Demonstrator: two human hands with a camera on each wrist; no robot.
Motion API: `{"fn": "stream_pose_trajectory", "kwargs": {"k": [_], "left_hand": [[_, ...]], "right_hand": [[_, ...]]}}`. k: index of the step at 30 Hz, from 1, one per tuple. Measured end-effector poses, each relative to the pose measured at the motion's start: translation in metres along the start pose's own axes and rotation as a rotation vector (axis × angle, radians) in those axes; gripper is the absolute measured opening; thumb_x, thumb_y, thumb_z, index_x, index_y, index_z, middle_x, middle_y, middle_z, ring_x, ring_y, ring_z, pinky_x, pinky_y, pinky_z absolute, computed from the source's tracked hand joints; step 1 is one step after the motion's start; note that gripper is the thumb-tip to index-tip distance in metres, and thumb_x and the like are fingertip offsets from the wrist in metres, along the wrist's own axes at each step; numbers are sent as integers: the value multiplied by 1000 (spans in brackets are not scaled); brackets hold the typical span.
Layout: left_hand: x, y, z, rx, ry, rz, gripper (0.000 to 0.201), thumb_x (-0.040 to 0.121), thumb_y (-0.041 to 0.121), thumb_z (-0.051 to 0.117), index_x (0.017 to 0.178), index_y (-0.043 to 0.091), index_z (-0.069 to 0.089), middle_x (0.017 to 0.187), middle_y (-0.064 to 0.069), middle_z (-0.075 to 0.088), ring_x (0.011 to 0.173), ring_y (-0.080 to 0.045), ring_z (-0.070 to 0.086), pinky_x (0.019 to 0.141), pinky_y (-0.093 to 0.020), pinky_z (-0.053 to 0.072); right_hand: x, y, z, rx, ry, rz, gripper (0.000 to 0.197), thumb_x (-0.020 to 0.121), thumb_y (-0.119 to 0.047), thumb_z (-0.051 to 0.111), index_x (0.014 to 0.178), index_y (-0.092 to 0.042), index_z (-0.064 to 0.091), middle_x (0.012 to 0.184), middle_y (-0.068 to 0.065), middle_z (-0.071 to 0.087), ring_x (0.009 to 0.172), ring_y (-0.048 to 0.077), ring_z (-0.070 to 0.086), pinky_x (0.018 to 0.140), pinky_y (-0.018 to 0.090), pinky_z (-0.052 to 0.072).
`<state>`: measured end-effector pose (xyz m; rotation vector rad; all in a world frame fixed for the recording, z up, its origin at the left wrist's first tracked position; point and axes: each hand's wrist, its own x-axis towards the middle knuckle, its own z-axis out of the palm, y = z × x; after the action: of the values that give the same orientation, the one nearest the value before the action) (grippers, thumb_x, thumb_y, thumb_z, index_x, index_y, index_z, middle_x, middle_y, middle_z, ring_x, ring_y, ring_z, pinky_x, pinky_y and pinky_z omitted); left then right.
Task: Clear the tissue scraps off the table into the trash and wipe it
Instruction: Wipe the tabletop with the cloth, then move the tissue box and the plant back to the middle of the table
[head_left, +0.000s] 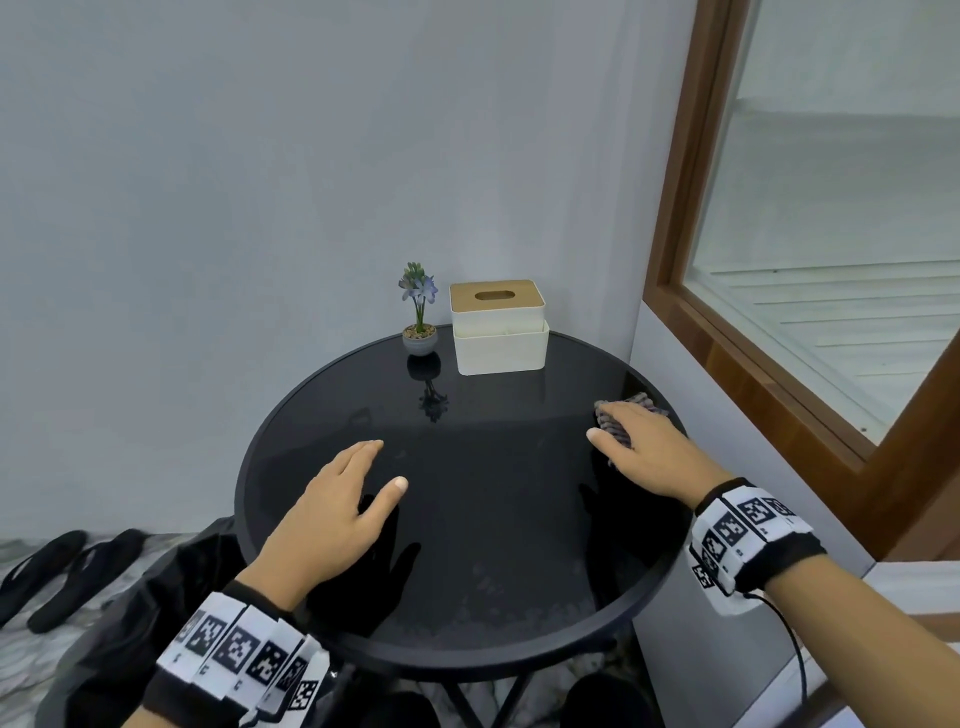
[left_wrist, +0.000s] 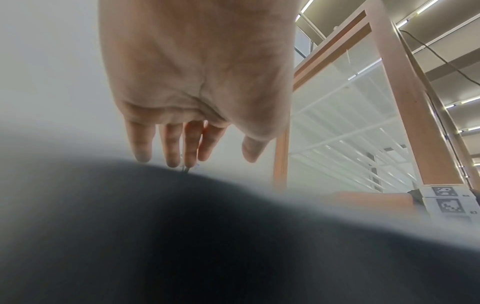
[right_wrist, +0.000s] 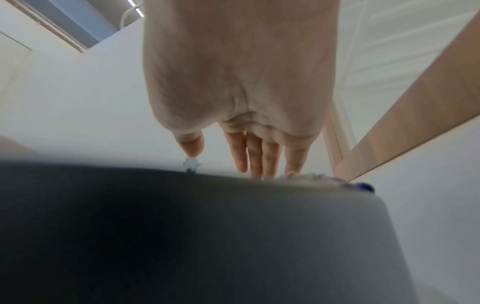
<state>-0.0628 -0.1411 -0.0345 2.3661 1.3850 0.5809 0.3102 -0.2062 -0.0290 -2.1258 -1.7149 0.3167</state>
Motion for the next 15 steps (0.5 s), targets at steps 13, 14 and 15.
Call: {"fn": "stream_pose_trajectory", "kwargs": {"k": [13,14,15], "left_hand": [[23,-4,-31,81,-5,12,72,92,58,44,150,16,34,154,-2,39,141,-19,36,113,-33,29],[28,-2,-33,79,2,9,71,92,57,45,150,16,34,154,-3,39,141,-19,36,113,-33,29],[33,-1,-34,74,8,5,70,93,55,46,150,16,34,154,-3,39,142,-20,36,113,-33,28]], "right_hand": [[4,-32,-21,35,-42,-96,64,91,-57,48,145,-23,37,149,0,43,136,19,42,111,41,37],[7,-35,-22,38,-37,-102,65,90,-56,48,145,-23,37,149,0,43,136,19,42,111,42,37],[10,-37,-22,43,-32,-102,65,90,-56,49,145,-22,37,149,0,43,135,19,42,110,43,38]]}}
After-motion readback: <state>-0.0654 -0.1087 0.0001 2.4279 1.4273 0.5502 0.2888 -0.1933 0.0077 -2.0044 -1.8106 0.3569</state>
